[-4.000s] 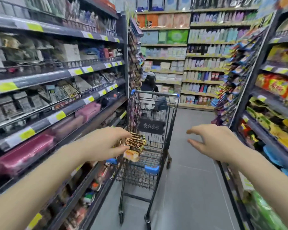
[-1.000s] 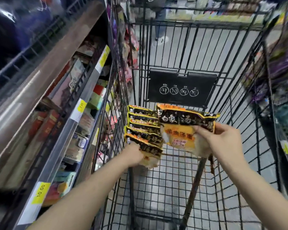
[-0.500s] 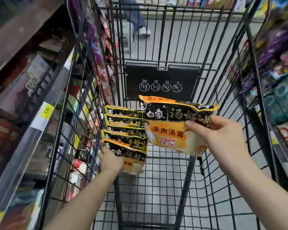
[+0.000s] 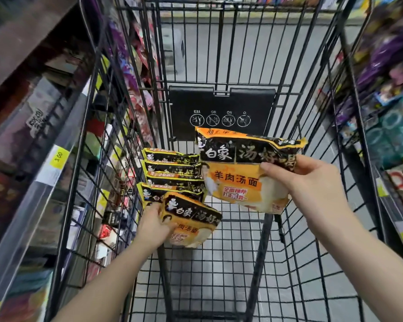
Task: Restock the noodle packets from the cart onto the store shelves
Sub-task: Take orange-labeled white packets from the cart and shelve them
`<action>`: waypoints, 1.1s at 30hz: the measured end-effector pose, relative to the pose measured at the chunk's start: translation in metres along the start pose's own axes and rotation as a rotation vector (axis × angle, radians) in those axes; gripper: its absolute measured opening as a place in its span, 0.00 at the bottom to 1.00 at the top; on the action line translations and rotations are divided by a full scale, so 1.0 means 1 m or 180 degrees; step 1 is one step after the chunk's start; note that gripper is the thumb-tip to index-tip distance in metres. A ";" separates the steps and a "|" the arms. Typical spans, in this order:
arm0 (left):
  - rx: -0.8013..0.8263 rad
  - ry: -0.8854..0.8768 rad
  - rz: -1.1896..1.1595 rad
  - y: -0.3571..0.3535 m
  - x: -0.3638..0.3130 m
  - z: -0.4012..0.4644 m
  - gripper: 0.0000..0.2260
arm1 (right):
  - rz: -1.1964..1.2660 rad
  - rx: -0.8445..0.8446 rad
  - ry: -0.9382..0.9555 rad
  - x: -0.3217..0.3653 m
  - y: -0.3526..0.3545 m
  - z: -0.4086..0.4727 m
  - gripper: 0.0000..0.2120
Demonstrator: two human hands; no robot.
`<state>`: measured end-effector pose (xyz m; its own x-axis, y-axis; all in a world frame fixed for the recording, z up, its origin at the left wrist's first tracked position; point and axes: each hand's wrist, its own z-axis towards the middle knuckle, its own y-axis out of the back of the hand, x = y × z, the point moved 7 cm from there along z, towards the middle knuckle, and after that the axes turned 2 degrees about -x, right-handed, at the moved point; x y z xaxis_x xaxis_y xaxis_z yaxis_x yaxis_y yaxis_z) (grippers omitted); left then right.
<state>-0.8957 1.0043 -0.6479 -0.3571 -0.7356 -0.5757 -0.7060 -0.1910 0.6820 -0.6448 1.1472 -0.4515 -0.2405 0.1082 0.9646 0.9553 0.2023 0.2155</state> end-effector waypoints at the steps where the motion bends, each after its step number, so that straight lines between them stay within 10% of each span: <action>1: 0.0064 -0.0017 0.0065 0.000 0.001 0.001 0.19 | 0.0010 -0.0012 0.0004 0.001 0.002 -0.001 0.04; 16: 0.0209 -0.0693 -0.0852 0.103 -0.099 -0.057 0.12 | 0.0078 -0.0443 -0.0209 0.080 0.078 -0.028 0.02; 24: 0.0385 -0.0798 -0.1813 0.231 -0.181 -0.102 0.50 | 0.0338 -0.0403 -0.0228 0.189 0.146 -0.059 0.09; 33: 0.0987 -0.1783 -0.2011 0.291 -0.316 -0.188 0.26 | 0.0497 -0.0768 -0.0300 0.272 0.231 -0.152 0.16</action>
<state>-0.8734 1.0590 -0.1825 -0.0349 -0.1125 -0.9930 -0.9762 -0.2088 0.0579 -0.4630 1.0752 -0.1159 -0.0914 0.2121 0.9730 0.9925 -0.0597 0.1063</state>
